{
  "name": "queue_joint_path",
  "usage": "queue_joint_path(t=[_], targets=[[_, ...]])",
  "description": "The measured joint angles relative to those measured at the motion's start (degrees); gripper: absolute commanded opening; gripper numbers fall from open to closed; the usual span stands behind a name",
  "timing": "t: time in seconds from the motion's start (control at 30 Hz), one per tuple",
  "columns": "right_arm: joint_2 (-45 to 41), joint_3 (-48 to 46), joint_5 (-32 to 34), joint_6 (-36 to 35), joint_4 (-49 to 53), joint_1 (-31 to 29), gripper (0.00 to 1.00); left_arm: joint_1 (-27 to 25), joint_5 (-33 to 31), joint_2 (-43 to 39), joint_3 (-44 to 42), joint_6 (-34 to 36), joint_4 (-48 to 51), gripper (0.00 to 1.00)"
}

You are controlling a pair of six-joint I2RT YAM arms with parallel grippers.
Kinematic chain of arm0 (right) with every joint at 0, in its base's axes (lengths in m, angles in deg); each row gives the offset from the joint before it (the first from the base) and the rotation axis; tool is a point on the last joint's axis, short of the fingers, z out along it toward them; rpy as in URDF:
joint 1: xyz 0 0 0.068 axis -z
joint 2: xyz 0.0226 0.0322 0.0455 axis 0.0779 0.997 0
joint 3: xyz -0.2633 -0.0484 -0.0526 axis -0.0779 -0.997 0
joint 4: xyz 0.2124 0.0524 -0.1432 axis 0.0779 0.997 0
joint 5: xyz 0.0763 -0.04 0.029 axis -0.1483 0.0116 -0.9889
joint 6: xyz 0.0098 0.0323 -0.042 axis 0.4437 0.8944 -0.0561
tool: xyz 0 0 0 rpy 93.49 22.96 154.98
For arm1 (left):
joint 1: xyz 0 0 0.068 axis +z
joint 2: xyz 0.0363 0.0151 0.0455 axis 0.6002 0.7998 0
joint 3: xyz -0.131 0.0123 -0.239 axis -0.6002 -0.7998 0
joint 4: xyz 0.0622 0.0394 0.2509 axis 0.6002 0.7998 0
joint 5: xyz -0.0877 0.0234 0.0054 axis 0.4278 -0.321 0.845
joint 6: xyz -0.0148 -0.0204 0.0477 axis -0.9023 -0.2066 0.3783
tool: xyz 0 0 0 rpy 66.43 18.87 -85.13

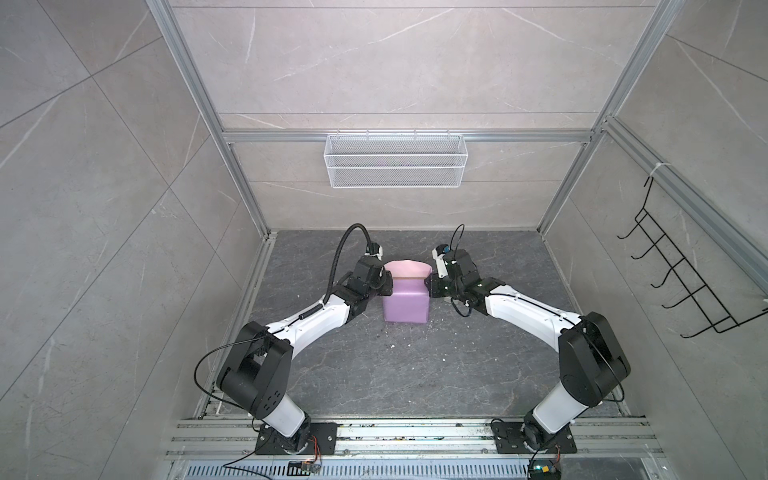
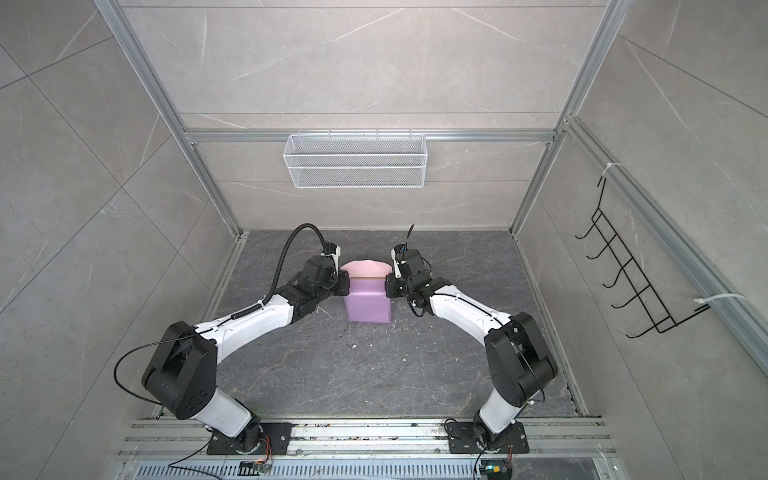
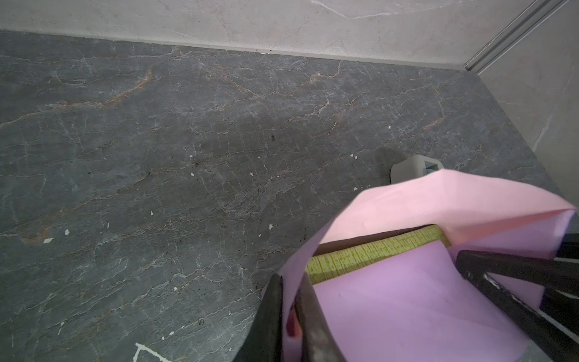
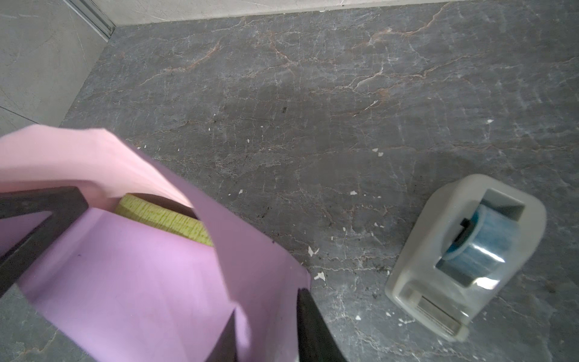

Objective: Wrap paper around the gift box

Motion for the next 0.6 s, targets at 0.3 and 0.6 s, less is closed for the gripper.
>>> queue_joint_path(t=[0.3,0.6], targets=[[0.0,0.8,0.0,0.2,1.3,0.0,0.37,0.0,0.0,0.5,0.0,0.3,0.0,0.00],[0.0,3.3,-0.2,0.3,3.0,0.0,0.25,0.0,0.2,0.5,0.0,0.3,0.0,0.00]])
